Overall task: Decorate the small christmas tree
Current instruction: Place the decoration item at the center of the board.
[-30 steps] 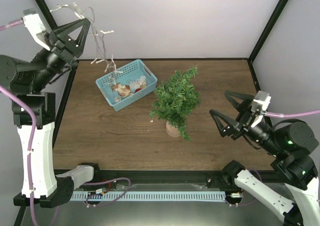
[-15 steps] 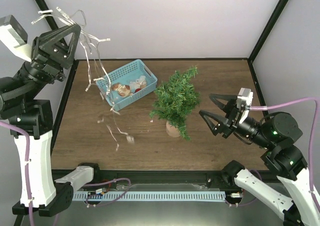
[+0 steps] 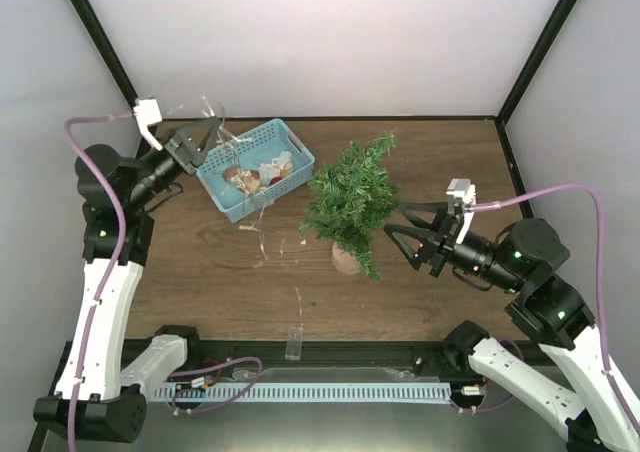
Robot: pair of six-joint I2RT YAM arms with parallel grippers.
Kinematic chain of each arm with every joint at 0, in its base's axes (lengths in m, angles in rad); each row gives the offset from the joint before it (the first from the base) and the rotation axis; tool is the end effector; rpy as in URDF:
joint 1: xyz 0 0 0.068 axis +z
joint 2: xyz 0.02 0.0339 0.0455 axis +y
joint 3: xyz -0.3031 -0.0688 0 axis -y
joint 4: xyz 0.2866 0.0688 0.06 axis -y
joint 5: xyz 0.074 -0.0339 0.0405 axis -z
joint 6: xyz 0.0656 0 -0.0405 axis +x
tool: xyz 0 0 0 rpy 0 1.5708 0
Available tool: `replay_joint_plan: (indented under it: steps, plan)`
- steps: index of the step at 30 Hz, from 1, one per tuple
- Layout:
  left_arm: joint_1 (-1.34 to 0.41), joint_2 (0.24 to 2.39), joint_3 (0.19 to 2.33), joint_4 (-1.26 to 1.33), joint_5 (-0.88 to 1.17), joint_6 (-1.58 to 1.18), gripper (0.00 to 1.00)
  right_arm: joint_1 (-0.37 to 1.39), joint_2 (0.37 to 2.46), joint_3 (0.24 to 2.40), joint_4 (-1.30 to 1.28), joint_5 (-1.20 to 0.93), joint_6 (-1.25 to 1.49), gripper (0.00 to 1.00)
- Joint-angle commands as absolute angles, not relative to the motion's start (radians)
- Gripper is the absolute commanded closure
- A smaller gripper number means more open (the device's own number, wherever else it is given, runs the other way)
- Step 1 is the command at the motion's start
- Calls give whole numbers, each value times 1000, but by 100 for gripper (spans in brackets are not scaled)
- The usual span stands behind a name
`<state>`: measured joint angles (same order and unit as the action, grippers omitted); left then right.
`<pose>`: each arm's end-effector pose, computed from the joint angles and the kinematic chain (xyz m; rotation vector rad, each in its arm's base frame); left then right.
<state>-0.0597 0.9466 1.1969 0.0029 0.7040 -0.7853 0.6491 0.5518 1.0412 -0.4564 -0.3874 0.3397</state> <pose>0.2228 -0.0559 0.5196 0.1186 1.4755 -1.1564 0.0817 0.0931 0.4645 -0.5707 1.5406 1.0677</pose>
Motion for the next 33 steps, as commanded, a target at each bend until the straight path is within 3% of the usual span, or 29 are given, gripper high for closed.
replay_joint_plan:
  steps: [1,8,14,27,33]
  plan:
    - [-63,894,1155,-130,627,-613,96,643,556,1009,-498,-416,412,38]
    - [-63,851,1067,-248,484,-486,96,643,553,964,-452,-395,535,52]
    - [-63,801,1015,-342,342,-397,96,645,608,970,-489,-364,567,52]
    - [-63,655,872,-372,232,-350,96,674,714,1108,-497,-389,663,57]
    - [-63,626,848,-395,239,-331,96,807,751,1136,-464,-358,679,58]
